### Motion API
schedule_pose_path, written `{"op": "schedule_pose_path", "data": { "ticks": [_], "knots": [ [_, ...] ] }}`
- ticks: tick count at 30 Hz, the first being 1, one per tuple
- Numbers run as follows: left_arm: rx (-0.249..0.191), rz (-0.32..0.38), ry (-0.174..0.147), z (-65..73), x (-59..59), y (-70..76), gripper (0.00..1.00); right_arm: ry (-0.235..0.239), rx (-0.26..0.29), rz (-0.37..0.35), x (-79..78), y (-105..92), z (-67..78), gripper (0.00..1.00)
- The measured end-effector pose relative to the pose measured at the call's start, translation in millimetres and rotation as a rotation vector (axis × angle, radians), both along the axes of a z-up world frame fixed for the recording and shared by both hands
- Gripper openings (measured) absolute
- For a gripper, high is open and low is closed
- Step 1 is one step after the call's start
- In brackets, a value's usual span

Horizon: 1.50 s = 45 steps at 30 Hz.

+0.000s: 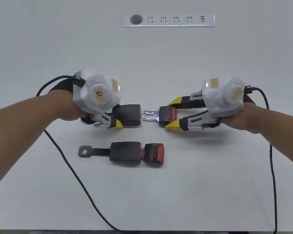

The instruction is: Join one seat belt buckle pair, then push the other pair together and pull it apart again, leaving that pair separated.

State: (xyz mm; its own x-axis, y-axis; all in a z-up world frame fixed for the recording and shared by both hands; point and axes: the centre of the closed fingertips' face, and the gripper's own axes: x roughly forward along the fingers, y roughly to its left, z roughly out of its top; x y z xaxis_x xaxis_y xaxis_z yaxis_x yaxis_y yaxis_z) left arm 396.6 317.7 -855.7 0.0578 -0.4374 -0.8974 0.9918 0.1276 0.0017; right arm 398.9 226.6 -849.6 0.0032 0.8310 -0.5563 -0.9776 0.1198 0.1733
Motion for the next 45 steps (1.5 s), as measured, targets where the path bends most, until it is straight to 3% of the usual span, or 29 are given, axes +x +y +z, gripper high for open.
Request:
{"op": "schedule_pose_path", "data": {
  "ticks": [10,14,24,29,45],
  "knots": [
    [0.011,-0.028,-0.003,-1.0,-1.9,0.1,0.33,-0.001,-0.006,0.058,0.8,14.1,0.0,0.35],
    [-0.006,-0.038,-0.011,-1.3,-2.0,-0.2,0.33,0.0,-0.012,0.055,0.4,14.3,0.0,0.35],
    [0.051,-0.07,-0.004,-3.0,-1.3,-2.9,0.33,-0.003,-0.035,0.047,-0.4,32.1,-1.0,0.34],
    [0.03,-0.062,-0.001,-2.5,-1.3,-1.4,0.33,0.001,-0.045,0.043,-1.8,36.2,-1.1,0.34],
    [0.046,-0.096,0.0,-3.1,-1.6,-2.4,0.33,-0.006,-0.099,0.059,-5.4,38.8,-3.2,0.34]
  ]
}}
